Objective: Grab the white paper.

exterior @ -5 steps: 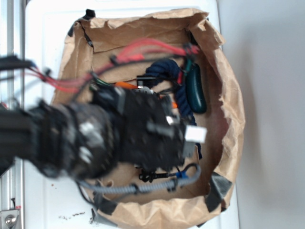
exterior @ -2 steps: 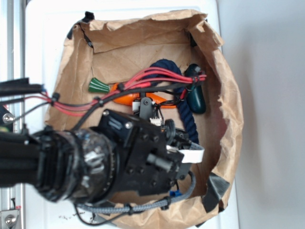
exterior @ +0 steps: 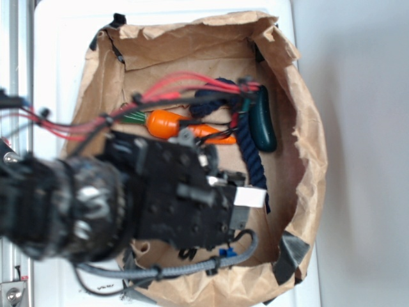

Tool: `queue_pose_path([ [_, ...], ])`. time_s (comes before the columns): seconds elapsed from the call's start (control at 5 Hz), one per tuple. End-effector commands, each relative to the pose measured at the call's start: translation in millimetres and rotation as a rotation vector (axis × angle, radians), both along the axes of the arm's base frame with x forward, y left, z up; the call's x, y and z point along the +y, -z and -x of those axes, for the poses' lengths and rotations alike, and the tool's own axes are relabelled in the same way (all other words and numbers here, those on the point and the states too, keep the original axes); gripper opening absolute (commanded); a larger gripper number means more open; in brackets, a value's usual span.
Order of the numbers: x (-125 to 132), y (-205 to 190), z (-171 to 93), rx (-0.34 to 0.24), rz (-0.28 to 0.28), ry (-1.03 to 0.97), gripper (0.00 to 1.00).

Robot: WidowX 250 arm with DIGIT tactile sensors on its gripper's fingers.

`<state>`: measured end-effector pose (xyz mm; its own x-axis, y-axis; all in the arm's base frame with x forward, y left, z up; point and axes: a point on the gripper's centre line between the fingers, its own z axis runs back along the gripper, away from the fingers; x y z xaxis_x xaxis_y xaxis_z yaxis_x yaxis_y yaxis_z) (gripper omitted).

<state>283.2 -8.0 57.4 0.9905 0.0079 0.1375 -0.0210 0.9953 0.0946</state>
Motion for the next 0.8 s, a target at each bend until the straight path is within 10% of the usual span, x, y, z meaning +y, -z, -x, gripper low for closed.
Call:
queue_pose_path([
  [0.0,20.9,-101.1,-2.5,-0.101,0.120,0.037,0.00],
  [0.6,52.4,-147.9,16.1,-0.177,0.169,-0.012,0.00],
])
